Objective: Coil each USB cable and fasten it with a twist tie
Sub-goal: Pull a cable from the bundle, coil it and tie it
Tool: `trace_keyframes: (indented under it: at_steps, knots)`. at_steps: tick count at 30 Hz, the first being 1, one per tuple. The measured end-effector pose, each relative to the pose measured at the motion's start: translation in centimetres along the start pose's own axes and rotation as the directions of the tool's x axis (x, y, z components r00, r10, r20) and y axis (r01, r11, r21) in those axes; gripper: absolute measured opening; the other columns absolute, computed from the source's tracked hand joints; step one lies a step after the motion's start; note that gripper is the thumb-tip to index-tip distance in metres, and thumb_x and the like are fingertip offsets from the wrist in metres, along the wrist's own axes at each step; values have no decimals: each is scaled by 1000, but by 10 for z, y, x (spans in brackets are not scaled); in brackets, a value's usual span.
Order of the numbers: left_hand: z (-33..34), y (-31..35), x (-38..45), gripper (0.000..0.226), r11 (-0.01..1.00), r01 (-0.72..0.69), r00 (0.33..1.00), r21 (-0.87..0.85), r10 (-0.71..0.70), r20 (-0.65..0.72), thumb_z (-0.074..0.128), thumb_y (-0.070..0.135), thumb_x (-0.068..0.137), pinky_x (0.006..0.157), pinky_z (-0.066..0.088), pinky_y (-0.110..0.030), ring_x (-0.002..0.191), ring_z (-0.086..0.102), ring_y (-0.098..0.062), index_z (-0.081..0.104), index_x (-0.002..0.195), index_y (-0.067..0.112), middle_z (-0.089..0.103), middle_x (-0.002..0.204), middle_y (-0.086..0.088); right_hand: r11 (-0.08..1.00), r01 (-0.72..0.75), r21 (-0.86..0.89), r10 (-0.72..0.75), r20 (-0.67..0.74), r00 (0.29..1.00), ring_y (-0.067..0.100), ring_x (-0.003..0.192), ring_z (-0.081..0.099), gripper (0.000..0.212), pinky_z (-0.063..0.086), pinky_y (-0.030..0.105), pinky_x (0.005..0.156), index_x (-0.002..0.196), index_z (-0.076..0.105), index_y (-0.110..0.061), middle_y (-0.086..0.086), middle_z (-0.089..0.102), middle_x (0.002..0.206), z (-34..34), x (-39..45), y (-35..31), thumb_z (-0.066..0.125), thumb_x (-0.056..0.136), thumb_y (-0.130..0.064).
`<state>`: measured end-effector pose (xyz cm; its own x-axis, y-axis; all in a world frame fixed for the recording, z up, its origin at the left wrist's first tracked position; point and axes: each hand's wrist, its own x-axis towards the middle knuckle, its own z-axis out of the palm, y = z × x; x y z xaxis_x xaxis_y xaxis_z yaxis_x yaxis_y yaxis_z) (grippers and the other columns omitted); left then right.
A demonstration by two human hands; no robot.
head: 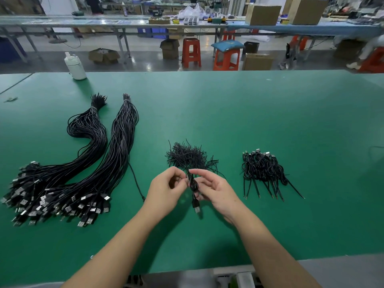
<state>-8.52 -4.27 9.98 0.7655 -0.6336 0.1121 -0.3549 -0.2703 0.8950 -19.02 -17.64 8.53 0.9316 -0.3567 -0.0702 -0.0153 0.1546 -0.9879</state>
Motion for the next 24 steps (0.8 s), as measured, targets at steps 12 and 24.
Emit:
trace_keyframes:
  at_steps: [12,24]
  knots:
    - [-13,-3,2,18,963,-219,964,155,189,187,68,15,86,63,44,-20,63,48,-5,57,77,26,57,67,10,927,53,-370,-85,-72,994,6,67,52,8,47,22,59,94,72,-17,-12,60,80,-2,-2,4,65,95,-13]
    - [-7,-1,2,25,319,-751,635,579,589,499,72,0,71,67,47,-32,74,50,-22,63,89,14,55,80,0,965,-263,14,263,-92,960,11,49,21,32,13,29,48,75,61,-17,-2,40,61,1,-4,19,50,104,-27]
